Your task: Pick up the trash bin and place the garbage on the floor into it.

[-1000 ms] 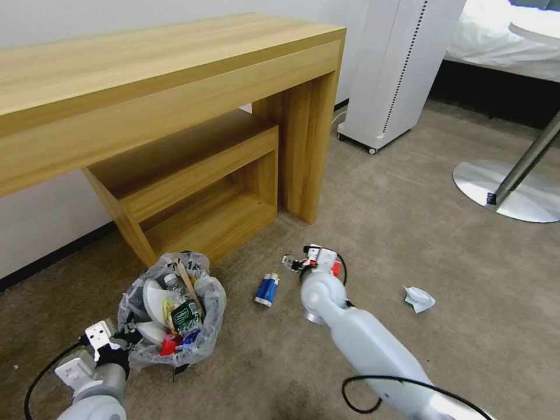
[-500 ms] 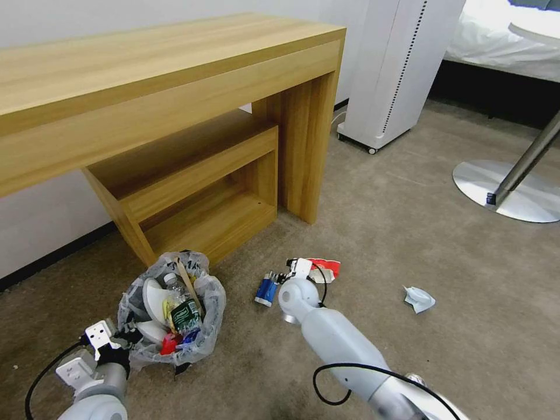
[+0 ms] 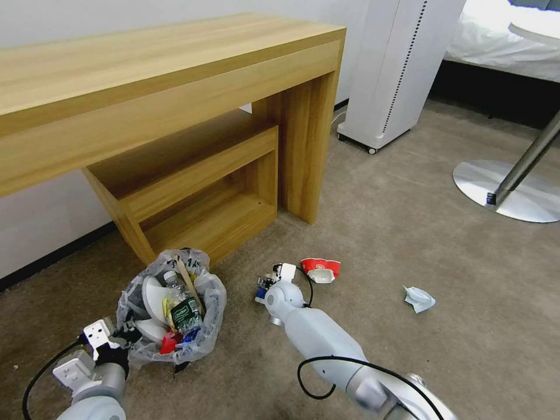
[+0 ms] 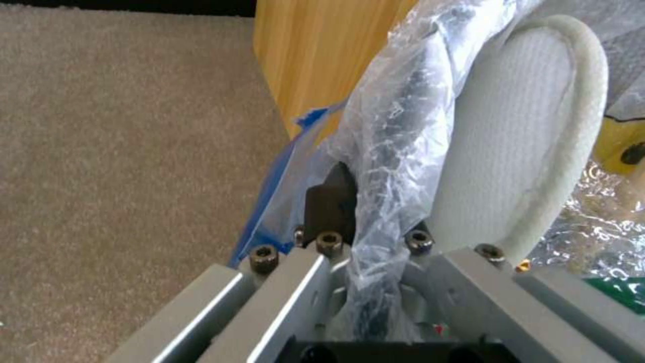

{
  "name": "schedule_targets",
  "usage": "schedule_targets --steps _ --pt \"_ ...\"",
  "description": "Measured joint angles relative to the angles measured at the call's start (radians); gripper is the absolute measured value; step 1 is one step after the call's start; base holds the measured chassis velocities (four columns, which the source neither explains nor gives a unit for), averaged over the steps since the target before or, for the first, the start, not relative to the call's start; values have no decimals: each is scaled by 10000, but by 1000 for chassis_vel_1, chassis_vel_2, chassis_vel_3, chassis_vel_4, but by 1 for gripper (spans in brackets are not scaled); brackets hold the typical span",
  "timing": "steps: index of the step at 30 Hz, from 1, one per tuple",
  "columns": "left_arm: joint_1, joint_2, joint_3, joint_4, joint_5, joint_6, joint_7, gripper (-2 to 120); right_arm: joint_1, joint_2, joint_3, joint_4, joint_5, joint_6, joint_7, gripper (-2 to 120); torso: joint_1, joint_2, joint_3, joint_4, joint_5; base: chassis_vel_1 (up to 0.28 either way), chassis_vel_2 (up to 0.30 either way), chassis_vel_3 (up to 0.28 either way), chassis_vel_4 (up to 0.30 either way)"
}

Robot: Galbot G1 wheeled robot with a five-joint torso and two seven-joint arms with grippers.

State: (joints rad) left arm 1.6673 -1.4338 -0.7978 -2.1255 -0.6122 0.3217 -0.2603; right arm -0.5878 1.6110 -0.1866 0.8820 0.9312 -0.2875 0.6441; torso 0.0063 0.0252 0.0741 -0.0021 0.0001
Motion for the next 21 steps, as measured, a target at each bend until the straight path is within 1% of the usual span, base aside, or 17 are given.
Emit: schedule_targets --steps 1,5,9,12,21 --pt "0 0 0 0 0 0 0 0 0 0 0 0 0 0 0 100 0 0 0 0 0 0 0 0 0" --pt "25 33 21 -116 -58 -42 18 0 198 -10 -50 -912 -249 262 -263 96 0 0 0 0 0 0 0 0 0" --pt "48 51 57 -200 -82 -49 46 0 261 -17 -99 -1201 -400 397 -465 92 0 0 0 -1 0 0 0 0 0" --pt "22 64 59 -213 -114 -50 49 0 285 -19 -194 -1270 -530 489 -563 89 1 0 0 0 1 0 0 0 0" --pt "-73 -8 197 -110 -116 -125 89 0 293 -25 -474 -1199 -829 823 -681 89 1 0 0 0 0 0 0 0 0"
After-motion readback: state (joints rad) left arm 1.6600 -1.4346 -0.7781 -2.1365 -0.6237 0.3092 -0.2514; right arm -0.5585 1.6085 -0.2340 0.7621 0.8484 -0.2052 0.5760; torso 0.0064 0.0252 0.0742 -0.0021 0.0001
